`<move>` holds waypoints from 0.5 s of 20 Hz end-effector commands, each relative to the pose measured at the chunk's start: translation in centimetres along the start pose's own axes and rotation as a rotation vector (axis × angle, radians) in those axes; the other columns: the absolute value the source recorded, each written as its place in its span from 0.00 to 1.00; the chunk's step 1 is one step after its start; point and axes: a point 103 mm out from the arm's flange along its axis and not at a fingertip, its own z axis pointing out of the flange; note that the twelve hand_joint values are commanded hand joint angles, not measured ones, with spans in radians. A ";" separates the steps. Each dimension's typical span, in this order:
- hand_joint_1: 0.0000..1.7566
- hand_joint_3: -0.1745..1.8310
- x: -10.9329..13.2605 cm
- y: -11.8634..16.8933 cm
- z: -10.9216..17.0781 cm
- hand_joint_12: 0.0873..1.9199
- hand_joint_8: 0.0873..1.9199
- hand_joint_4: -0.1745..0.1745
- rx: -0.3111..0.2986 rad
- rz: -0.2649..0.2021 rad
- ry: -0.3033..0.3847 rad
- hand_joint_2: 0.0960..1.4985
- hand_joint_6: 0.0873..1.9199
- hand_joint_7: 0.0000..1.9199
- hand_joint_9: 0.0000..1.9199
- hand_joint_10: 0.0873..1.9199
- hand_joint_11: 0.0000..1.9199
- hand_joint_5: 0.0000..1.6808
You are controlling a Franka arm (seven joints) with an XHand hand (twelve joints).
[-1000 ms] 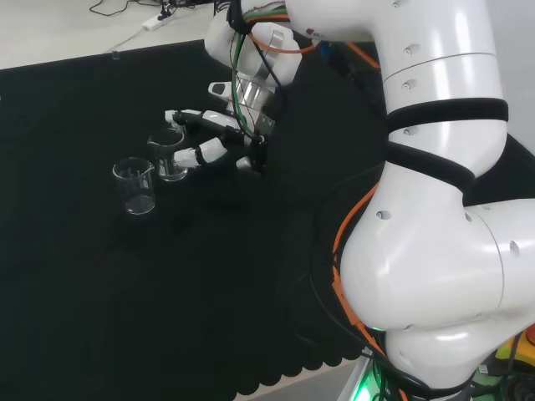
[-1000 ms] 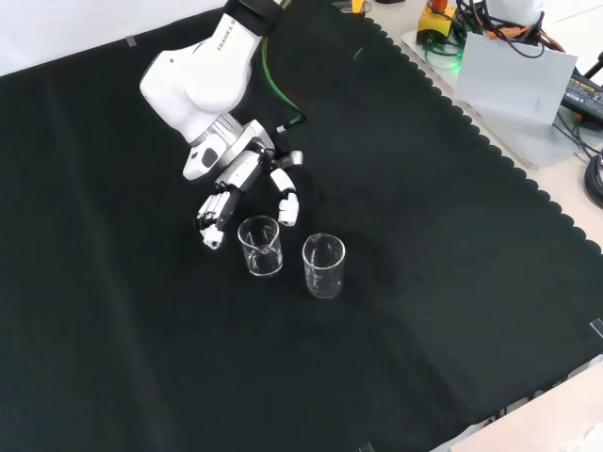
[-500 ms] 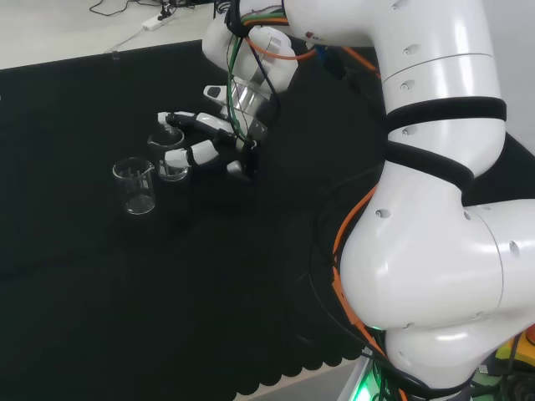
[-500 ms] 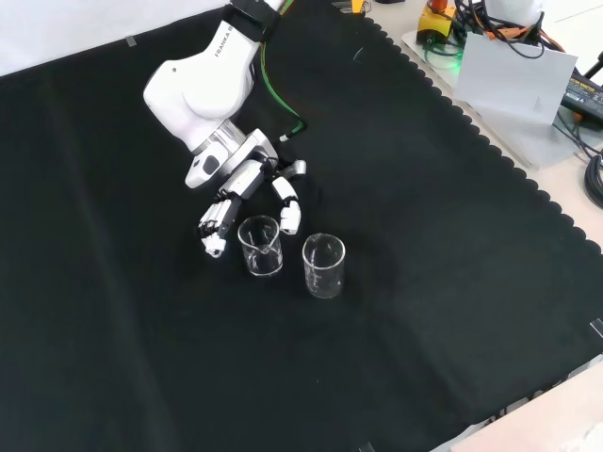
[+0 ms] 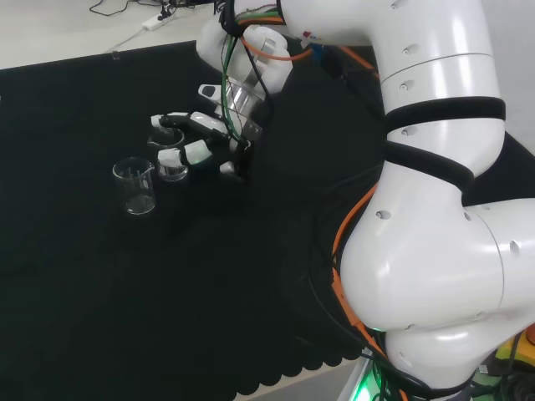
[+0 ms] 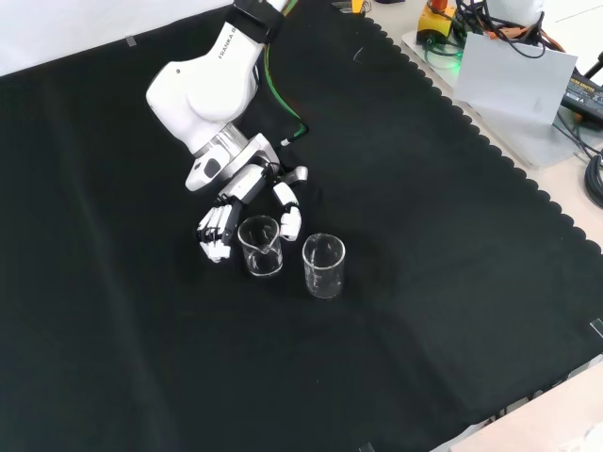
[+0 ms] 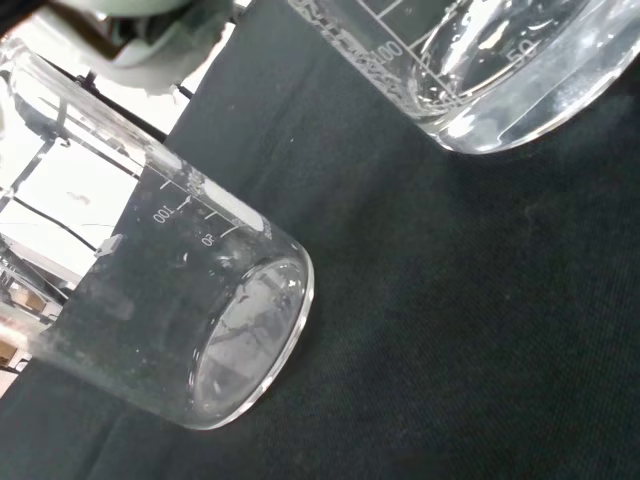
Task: Pick up the beaker on the right.
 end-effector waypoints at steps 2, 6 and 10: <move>0.48 0.39 -0.1 0.1 0.2 0.60 0.27 0.33 -0.024 0.006 0.000 0.31 0.01 0.09 0.15 0.32 0.00 0.27; 0.49 0.39 -0.2 -0.1 0.3 0.61 0.28 0.33 -0.060 -0.002 -0.004 0.32 0.01 0.10 0.16 0.32 0.00 0.28; 0.50 0.40 -0.1 -0.1 0.5 0.64 0.28 0.32 -0.061 -0.014 -0.001 0.32 0.02 0.12 0.18 0.31 0.00 0.29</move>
